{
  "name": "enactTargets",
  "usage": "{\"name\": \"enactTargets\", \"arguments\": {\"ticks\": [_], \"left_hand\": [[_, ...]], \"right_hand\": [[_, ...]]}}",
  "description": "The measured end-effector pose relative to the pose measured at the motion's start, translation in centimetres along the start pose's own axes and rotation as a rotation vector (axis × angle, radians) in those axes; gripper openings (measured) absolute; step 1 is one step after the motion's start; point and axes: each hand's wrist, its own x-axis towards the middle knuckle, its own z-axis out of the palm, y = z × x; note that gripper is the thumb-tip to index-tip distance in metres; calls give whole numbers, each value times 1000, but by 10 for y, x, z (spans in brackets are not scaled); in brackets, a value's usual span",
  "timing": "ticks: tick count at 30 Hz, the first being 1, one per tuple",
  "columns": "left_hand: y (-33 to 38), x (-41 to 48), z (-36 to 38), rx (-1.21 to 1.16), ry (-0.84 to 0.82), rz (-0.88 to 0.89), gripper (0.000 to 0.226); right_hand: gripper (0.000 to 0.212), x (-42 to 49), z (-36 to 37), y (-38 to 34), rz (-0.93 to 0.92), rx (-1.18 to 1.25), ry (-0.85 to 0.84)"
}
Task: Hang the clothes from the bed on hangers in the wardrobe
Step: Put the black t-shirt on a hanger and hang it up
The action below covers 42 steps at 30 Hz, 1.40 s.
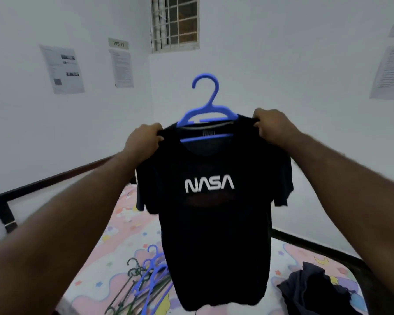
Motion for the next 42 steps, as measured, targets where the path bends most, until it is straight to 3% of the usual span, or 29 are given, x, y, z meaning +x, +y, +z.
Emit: {"name": "enactTargets", "arguments": {"ticks": [3, 5, 10, 13, 18, 24, 28, 31, 34, 36, 38, 40, 42], "left_hand": [[-7, -29, 27, -64, 72, -28, 17], [-17, -83, 77, -70, -22, -33, 17], [-25, -315, 230, 80, -717, -129, 24], [-8, -434, 275, 64, -1017, -218, 25], [12, -512, 294, -28, -1392, -223, 41], [35, -504, 291, 40, -1321, -197, 32], [35, -421, 273, 116, -1072, -213, 29], [35, -338, 242, 104, -770, -232, 28], [40, -284, 199, -53, -383, -305, 25], [49, -289, 174, -194, -180, -314, 24], [56, -326, 168, -267, -85, -309, 23], [54, -387, 180, -309, -156, -335, 25], [42, -452, 199, -267, -397, -383, 26]], "right_hand": [[16, -39, 29, 3, 9, 53, 14], [18, -96, 85, 14, 35, 44, -80], [23, -321, 243, 36, 158, 25, -742], [20, -435, 283, 38, 217, 54, -1044], [39, -522, 301, 48, 244, 59, -1226], [20, -525, 305, 69, 241, 133, -1177], [11, -441, 303, 81, 156, 187, -1036], [14, -354, 279, 84, 182, 189, -776], [12, -294, 233, 76, 227, 247, -424], [18, -297, 206, 66, 232, 282, -184], [21, -337, 198, 57, 243, 286, -61], [22, -402, 206, 47, 306, 308, -158], [25, -469, 223, 36, 444, 267, -453]]}}
